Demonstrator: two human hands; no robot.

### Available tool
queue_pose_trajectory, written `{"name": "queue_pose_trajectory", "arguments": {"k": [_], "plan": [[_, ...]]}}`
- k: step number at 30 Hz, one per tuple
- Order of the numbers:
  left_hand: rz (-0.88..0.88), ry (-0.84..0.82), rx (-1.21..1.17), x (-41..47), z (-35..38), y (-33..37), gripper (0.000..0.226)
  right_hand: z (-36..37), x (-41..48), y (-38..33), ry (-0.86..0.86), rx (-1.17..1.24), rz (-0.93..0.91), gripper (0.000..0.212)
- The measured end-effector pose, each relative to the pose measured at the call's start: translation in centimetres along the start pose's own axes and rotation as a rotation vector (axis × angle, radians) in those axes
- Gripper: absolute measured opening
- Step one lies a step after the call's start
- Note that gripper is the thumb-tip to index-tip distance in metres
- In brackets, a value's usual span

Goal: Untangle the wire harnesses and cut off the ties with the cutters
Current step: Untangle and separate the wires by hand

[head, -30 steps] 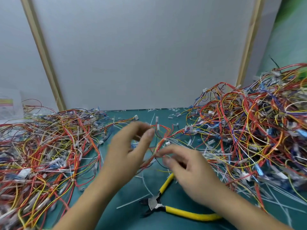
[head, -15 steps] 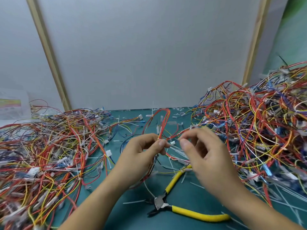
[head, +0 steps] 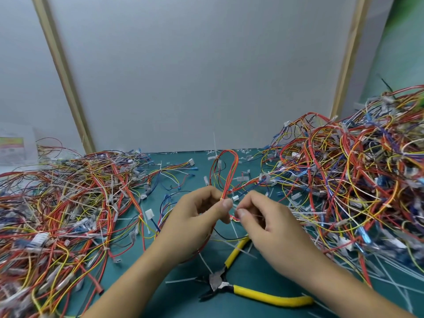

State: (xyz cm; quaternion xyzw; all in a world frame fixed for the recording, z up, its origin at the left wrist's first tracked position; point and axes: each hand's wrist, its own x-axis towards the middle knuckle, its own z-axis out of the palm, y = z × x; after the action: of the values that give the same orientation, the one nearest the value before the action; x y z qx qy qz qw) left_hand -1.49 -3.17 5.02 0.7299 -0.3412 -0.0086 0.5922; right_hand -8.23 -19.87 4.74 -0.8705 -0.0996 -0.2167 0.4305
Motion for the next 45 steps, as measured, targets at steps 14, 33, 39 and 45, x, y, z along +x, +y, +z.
{"name": "queue_pose_trajectory", "arguments": {"k": [14,33,39,45], "plan": [[-0.047,-0.031,0.010,-0.4,0.7,0.5,0.037,0.2,0.2,-0.1,-0.156,0.057,0.081,0.038],[-0.039,0.033,-0.070,-0.2,0.5,0.8,0.024,0.7,0.9,-0.1,-0.107,0.039,0.011,0.038],[-0.103,-0.088,-0.127,-0.2,0.1,0.7,0.018,0.5,0.2,-0.4,-0.160,0.048,0.012,0.034],[-0.192,-0.102,-0.174,0.0,0.1,0.5,0.012,0.5,-0.4,-0.9,-0.343,-0.043,-0.078,0.033]]}}
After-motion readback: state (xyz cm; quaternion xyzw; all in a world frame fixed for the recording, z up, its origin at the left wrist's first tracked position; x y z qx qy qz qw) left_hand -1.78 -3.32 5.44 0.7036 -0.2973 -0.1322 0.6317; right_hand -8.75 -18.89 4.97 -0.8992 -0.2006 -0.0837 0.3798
